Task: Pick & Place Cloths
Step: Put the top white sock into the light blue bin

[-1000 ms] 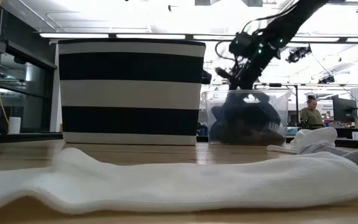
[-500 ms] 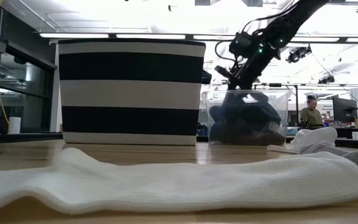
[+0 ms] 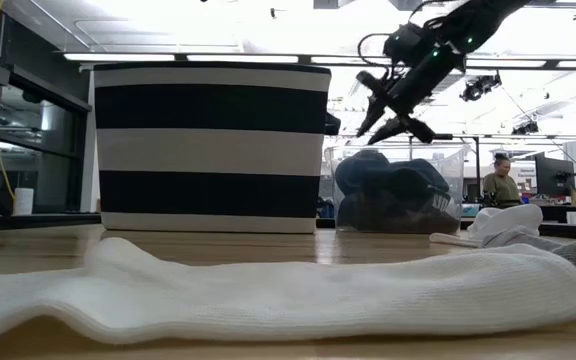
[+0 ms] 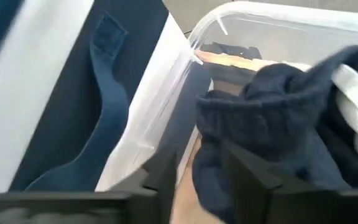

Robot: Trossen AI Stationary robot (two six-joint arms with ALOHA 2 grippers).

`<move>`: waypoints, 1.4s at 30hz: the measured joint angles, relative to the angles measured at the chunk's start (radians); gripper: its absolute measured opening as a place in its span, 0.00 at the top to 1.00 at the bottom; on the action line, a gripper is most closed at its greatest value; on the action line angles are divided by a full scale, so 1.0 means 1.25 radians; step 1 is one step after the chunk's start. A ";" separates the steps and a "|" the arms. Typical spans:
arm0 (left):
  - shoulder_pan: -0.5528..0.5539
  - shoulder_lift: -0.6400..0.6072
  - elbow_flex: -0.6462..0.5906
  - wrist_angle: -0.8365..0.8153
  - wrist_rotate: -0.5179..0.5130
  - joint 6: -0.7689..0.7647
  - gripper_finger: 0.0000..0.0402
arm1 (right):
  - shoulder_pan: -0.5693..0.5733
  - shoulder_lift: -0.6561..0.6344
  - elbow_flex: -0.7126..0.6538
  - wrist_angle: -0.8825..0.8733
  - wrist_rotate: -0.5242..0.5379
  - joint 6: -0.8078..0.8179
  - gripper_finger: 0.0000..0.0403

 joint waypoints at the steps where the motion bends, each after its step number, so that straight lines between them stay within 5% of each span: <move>1: 0.000 0.000 0.000 0.000 0.000 0.000 0.15 | -0.001 -0.012 0.000 -0.017 -0.002 0.000 0.68; 8: 0.000 0.000 0.000 0.000 0.001 -0.001 0.15 | -0.010 -0.118 0.000 -0.208 -0.027 -0.035 0.46; 24: 0.000 0.000 0.000 -0.001 0.006 -0.019 0.15 | 0.052 -0.411 0.000 -0.481 -0.035 -0.001 0.45; 32: -0.029 -0.001 -0.019 0.022 -0.021 -0.028 0.15 | 0.265 -0.487 0.000 -0.508 0.121 0.091 0.45; 42: -0.119 -0.093 -0.285 0.308 -0.014 -0.067 0.15 | 0.613 -0.452 -0.001 -0.510 0.364 0.212 0.45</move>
